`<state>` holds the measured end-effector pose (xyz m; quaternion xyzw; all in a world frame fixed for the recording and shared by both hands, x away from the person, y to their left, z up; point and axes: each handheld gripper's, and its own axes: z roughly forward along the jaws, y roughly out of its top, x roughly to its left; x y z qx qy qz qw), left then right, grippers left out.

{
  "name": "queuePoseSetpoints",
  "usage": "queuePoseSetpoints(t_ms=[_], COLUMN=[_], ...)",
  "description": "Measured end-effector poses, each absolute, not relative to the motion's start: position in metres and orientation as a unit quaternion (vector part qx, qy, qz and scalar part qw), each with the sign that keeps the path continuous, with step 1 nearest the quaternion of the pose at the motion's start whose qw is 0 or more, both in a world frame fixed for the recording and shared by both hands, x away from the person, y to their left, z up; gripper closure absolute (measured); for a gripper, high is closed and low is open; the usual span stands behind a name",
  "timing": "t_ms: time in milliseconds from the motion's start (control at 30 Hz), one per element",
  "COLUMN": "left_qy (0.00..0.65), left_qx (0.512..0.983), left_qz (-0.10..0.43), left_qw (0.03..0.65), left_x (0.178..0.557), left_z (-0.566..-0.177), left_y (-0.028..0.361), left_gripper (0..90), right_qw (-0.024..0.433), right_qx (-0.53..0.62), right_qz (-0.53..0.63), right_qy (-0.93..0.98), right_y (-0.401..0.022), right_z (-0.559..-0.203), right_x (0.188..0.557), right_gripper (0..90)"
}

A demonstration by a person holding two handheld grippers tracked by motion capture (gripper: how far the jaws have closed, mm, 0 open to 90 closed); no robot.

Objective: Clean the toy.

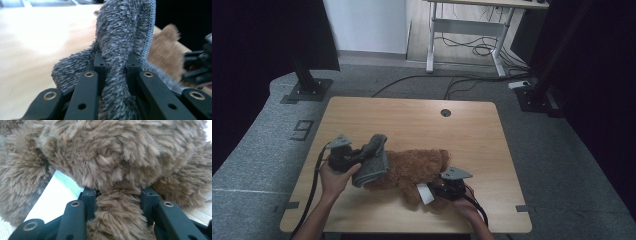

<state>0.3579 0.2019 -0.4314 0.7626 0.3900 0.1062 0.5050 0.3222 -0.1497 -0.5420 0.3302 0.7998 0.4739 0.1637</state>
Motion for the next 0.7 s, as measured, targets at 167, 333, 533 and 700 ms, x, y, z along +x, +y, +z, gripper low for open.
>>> queuePoseSetpoints(t_ms=[167, 333, 533, 700], left_qy=[0.370, 0.381, 0.377, 0.370], left_qx=[0.797, 0.809, 0.803, 0.793], left_qz=[0.090, 0.071, 0.063, 0.048], left_qw=[0.470, 0.442, 0.457, 0.482], left_x=[0.379, 0.389, 0.371, 0.354], left_z=[-0.431, -0.452, -0.466, -0.475], left_y=[0.156, 0.146, 0.154, 0.163], left_gripper=[76.4, 76.3, 77.6, 78.1], right_qw=[0.165, 0.170, 0.167, 0.137], right_qx=[0.328, 0.324, 0.317, 0.317], right_qz=[0.474, 0.476, 0.486, 0.514], right_qy=[0.800, 0.800, 0.797, 0.785], right_y=[-0.150, -0.151, -0.155, -0.161], right_z=[-0.542, -0.542, -0.537, -0.526], right_x=[0.322, 0.321, 0.318, 0.317], right_gripper=[58.5, 55.5, 32.3, 18.5])
